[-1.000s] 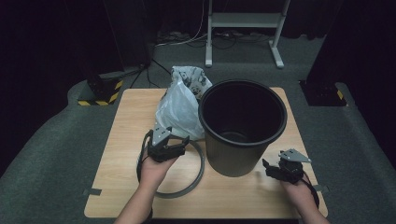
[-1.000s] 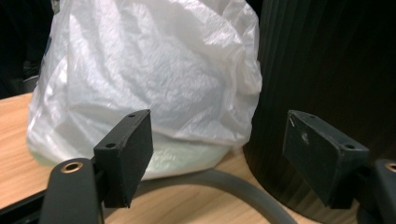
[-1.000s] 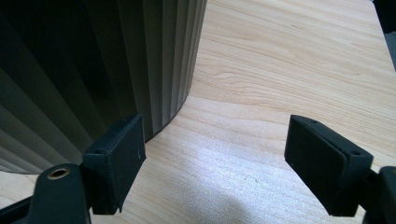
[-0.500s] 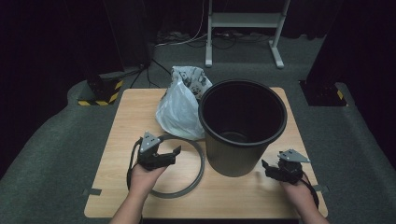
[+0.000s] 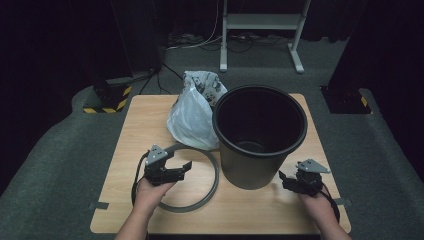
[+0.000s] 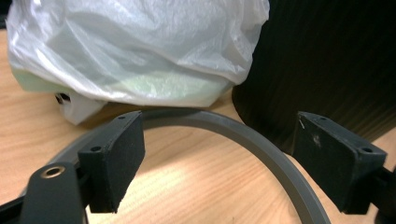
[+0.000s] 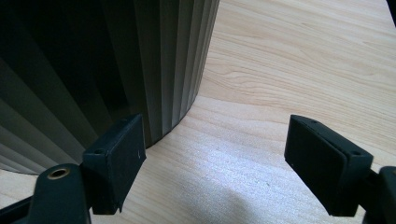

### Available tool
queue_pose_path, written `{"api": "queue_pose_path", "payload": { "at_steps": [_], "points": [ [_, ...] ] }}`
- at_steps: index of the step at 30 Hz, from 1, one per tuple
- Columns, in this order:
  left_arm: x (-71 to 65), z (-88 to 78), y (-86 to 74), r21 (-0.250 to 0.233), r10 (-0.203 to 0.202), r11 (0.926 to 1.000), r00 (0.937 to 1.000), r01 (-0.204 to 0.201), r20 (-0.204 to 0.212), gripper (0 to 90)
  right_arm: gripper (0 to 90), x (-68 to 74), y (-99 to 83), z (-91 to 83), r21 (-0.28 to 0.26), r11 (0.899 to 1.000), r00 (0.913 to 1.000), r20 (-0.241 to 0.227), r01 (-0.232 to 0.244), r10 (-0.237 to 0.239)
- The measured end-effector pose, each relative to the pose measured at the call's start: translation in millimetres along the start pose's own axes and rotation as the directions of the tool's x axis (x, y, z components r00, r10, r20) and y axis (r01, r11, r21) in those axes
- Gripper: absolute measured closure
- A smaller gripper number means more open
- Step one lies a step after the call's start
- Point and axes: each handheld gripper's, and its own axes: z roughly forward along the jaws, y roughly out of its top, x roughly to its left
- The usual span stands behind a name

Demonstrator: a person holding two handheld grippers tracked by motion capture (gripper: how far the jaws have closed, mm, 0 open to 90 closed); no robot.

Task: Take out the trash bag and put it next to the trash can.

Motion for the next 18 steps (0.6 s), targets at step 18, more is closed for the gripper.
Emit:
{"api": "queue_pose_path", "payload": {
  "at_steps": [18],
  "points": [
    [26.6,-7.5,-9.4,0.264,0.084,0.9641,0.9743,-0.026,-0.209,18.0,20.3,-0.5,1.4,0.3,-0.007,1.000,0.9996,-0.027,0.010,-0.010]
  ]
}}
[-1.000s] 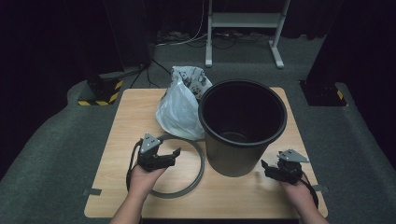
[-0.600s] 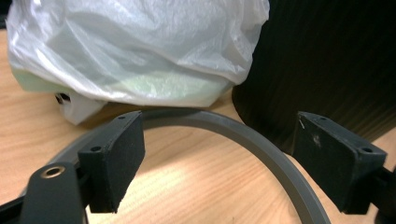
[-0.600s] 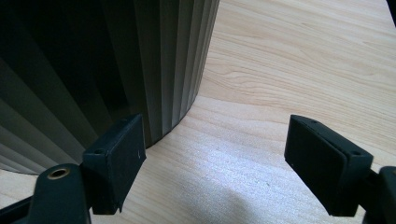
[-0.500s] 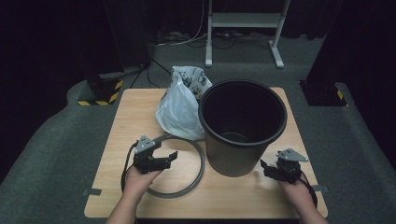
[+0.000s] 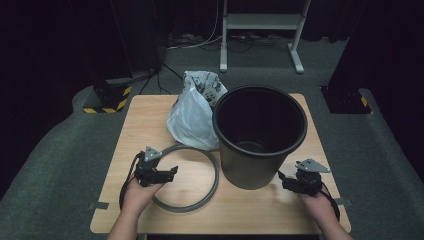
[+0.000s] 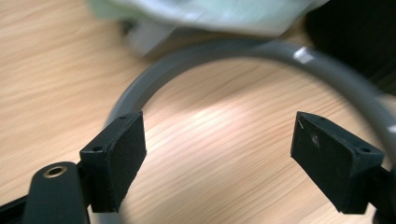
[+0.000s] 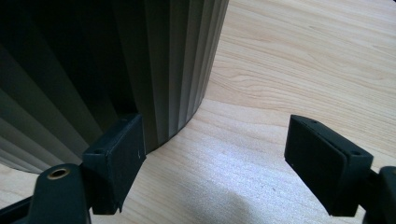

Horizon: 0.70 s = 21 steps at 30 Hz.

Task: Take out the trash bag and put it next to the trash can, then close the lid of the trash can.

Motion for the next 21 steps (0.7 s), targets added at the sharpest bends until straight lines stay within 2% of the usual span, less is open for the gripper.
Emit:
{"api": "queue_pose_path", "payload": {
  "at_steps": [2,5,9,12,15,17,21],
  "points": [
    [5.5,0.1,-3.1,0.039,-0.008,0.9992,0.9993,0.010,-0.037,18.6,20.3,-0.2,0.5,-0.5,-0.004,1.000,1.0000,-0.001,0.001,-0.001],
    [13.9,1.2,-6.9,0.086,-0.042,0.9952,0.9971,0.047,-0.063,19.9,20.3,-0.9,1.2,-1.0,-0.005,1.000,1.0000,-0.003,-0.008,0.008],
    [23.9,3.0,-13.4,0.143,-0.090,0.9844,0.9920,0.102,-0.088,22.7,20.5,-2.5,1.1,0.6,-0.006,1.000,1.0000,-0.001,-0.005,0.005],
    [31.5,3.6,-18.3,0.181,-0.145,0.9700,0.9837,0.162,-0.107,23.7,20.5,-2.3,1.4,0.6,-0.004,1.000,1.0000,0.001,-0.008,0.008],
    [37.5,4.9,-21.6,0.213,-0.207,0.9502,0.9716,0.228,-0.114,23.1,20.6,-2.2,1.7,0.4,-0.003,1.000,1.0000,0.001,-0.008,0.008],
    [40.1,6.7,-22.1,0.234,-0.233,0.9386,0.9662,0.253,-0.110,23.3,20.6,-2.3,1.9,0.0,-0.004,1.000,0.9999,0.000,-0.015,0.014],
    [43.3,12.6,-20.4,0.295,-0.250,0.9153,0.9610,0.274,-0.118,24.7,20.5,-2.8,0.9,0.1,-0.004,1.000,0.9999,-0.003,-0.016,0.016]
  ]
}}
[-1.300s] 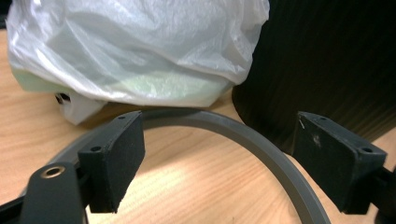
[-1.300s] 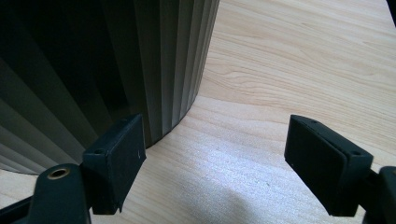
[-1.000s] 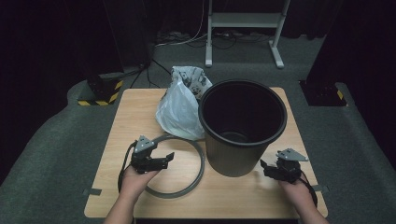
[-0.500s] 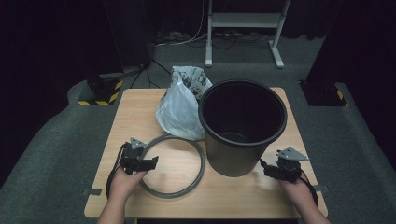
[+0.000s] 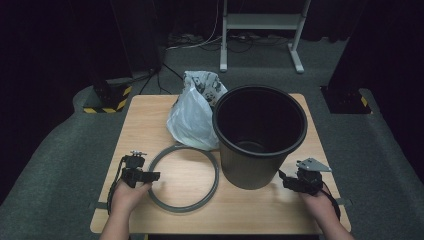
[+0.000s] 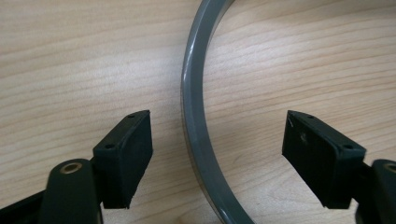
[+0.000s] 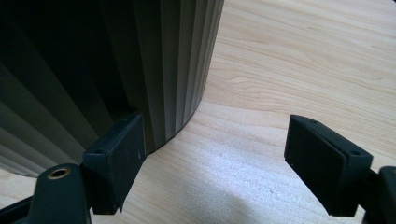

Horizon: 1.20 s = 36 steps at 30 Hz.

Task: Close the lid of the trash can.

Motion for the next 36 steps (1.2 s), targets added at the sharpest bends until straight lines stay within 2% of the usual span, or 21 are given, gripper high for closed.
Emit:
{"api": "queue_pose_path", "payload": {
  "at_steps": [3,8,11,13,17,22,24,31,34,35,36],
  "points": [
    [1.4,4.7,3.9,0.045,-0.004,0.9990,1.0000,0.004,-0.004,26.2,20.6,0.8,0.1,-0.2,-0.003,1.000,0.9999,-0.001,0.012,-0.012],
    [6.2,6.2,12.3,0.094,-0.014,0.9955,0.9999,0.015,-0.008,30.7,20.6,1.0,-0.2,-0.7,0.000,1.000,1.0000,-0.007,-0.004,0.004],
    [8.8,6.5,19.1,0.131,-0.020,0.9912,0.9997,0.021,-0.012,32.4,20.5,1.0,0.5,-1.0,-0.002,1.000,1.0000,-0.006,-0.006,0.006],
    [10.2,6.8,24.6,0.154,-0.029,0.9877,0.9996,0.028,0.001,34.4,20.6,0.7,0.4,-1.2,-0.006,1.000,1.0000,-0.006,-0.001,0.001],
    [9.9,10.5,34.7,0.215,-0.032,0.9761,0.9994,0.029,0.010,34.8,20.6,0.4,-0.5,-1.0,-0.002,1.000,1.0000,-0.005,-0.007,0.007],
    [9.5,16.2,44.1,0.268,-0.031,0.9630,0.9995,0.032,-0.006,37.1,20.6,-0.4,-1.1,-1.5,-0.001,1.000,0.9999,-0.002,-0.016,0.016],
    [8.8,17.5,47.3,0.294,-0.026,0.9553,0.9996,0.028,-0.011,38.0,20.6,-0.9,-1.4,-1.3,-0.001,1.000,0.9998,-0.003,-0.018,0.018],
    [7.5,23.7,50.5,0.335,-0.052,0.9404,0.9984,0.057,-0.023,41.1,20.6,-1.6,-2.0,-1.7,-0.002,1.000,0.9999,0.004,-0.013,0.013],
    [6.9,25.5,50.8,0.350,-0.046,0.9347,0.9978,0.060,-0.048,42.0,20.6,-1.9,-2.4,-2.5,-0.002,1.000,0.9998,0.003,-0.021,0.021],
    [6.5,25.8,50.9,0.361,-0.037,0.9310,0.9979,0.054,-0.054,42.2,20.6,-2.3,-2.5,-2.7,-0.002,1.000,0.9998,0.003,-0.019,0.019],
    [5.0,26.6,50.8,0.362,-0.018,0.9314,0.9975,0.041,-0.068,44.4,20.6,-2.4,-2.4,-3.0,-0.003,1.000,0.9998,0.001,-0.021,0.021]
  ]
}}
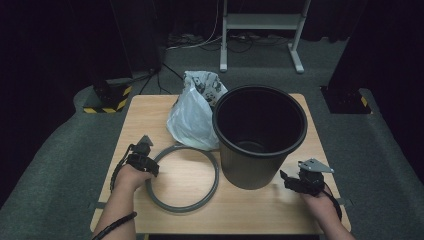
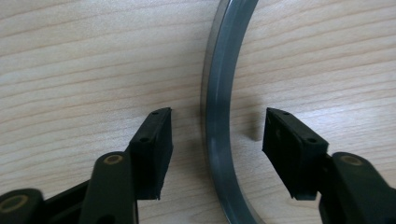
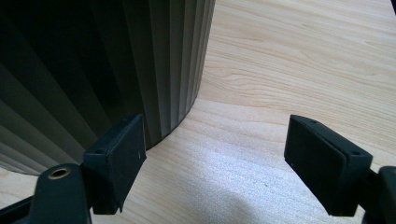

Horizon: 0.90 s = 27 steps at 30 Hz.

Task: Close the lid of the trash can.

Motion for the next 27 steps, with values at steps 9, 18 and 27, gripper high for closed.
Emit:
{"api": "queue_pose_path", "payload": {
  "at_steps": [9,18,27],
  "points": [
    [-8.6,0.5,4.2,0.044,0.030,0.9986,0.9988,-0.028,-0.038,59.6,20.6,-0.2,0.4,0.2,-0.004,1.000,1.0000,-0.005,-0.004,0.004],
    [-11.5,0.8,9.6,0.069,0.034,0.9971,0.9988,-0.032,-0.035,68.0,20.6,-0.1,0.9,0.5,-0.006,1.000,1.0000,-0.007,-0.001,0.001],
    [-11.2,0.6,9.1,0.059,0.034,0.9977,0.9989,-0.032,-0.033,76.8,20.6,-1.2,0.1,0.2,-0.004,1.000,1.0000,-0.006,-0.006,0.006]
  ]
}}
